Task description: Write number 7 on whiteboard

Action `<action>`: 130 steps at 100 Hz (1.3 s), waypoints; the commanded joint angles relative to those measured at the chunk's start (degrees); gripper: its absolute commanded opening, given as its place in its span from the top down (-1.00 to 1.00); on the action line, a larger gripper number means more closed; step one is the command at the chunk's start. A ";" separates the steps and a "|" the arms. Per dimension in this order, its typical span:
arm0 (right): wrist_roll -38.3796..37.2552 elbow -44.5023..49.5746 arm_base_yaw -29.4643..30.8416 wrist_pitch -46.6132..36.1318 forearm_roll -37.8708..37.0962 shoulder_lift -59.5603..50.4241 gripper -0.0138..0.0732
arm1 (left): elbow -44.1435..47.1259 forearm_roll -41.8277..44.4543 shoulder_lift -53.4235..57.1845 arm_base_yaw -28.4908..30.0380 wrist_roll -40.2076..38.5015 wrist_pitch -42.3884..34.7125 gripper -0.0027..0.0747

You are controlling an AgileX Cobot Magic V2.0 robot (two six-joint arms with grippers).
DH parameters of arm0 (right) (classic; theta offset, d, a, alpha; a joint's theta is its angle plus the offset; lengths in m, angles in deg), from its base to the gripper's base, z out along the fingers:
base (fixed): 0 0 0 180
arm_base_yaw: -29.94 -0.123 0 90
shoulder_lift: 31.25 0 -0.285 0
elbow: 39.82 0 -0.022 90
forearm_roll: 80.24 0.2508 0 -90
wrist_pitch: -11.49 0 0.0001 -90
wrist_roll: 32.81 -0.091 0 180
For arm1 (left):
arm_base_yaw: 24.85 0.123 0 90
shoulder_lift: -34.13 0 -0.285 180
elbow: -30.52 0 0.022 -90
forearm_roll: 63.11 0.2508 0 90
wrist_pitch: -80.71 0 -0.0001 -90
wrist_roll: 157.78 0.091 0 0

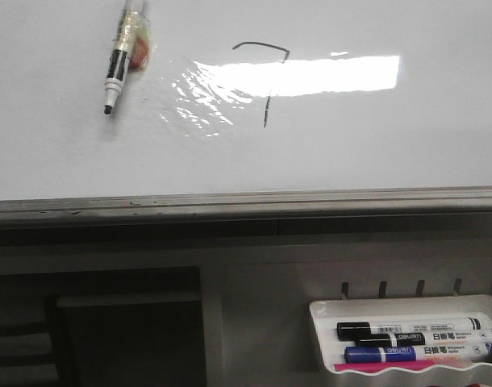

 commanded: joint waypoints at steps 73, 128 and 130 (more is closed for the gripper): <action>0.62 -1.52 0.03 -2.68 1.57 -0.64 0.83 | 2.02 -0.50 1.89 2.04 -0.92 -3.97 0.98; 0.62 -1.52 0.03 -2.68 1.57 -0.64 0.83 | 2.02 -0.50 1.89 4.22 -0.92 -3.97 0.98; 0.62 -1.52 0.03 -2.68 1.57 -0.64 0.83 | 2.02 -0.50 1.89 4.22 -0.92 -3.97 0.98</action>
